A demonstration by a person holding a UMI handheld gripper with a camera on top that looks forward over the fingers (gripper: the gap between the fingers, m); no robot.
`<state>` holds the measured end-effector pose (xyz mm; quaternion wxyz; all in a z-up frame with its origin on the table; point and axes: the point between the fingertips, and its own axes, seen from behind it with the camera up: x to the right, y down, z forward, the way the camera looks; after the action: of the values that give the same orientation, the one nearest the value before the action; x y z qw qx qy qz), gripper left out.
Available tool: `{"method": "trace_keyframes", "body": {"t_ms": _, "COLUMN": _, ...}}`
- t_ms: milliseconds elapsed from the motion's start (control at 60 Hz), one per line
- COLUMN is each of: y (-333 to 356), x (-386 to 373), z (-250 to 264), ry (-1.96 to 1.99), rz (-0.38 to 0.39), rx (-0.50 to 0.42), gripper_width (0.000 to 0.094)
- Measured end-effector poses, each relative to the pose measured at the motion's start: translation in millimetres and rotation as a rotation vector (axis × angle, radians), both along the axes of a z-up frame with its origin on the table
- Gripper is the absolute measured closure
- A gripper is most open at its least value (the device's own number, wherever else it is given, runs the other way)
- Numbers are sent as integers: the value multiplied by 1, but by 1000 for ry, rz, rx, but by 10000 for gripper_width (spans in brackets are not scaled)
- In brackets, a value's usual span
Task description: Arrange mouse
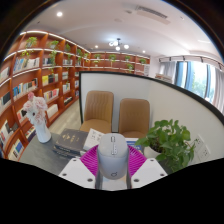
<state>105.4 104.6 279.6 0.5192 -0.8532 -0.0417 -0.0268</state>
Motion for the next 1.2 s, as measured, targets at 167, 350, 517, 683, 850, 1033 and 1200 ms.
{"method": "trace_keyframes", "body": {"t_ms": 167, "y": -4, "x": 84, "z": -104, "ry": -18, "rz": -58, "rx": -169, "gripper_width": 582}}
{"method": "trace_keyframes", "body": {"t_ms": 350, "y": -17, "x": 114, "z": -227, "ry": 23, "rz": -69, "rx": -366, "gripper_width": 581}}
{"method": "trace_keyframes", "body": {"t_ms": 517, "y": -27, "x": 117, "z": -284, "ry": 33, "rz": -55, "rx": -454, "gripper_width": 580}}
{"method": "trace_keyframes", "body": {"t_ms": 683, "y": -28, "x": 113, "z": -291, "ry": 63, "rz": -61, "rx": -443, "gripper_width": 560}}
{"method": "trace_keyframes", "body": {"t_ms": 850, "y": -30, "x": 114, "z": -292, "ry": 52, "rz": -63, "rx": -467, "gripper_width": 447}}
{"method": "trace_keyframes", "body": {"t_ms": 1033, "y": -31, "x": 105, "z": -267, "ry": -6, "rz": -39, "rx": -474, "gripper_width": 157}}
{"method": "trace_keyframes", "body": {"t_ms": 1200, "y": -43, "x": 91, "z": -188, "ry": -8, "rz": -99, "rx": -370, "gripper_width": 140}}
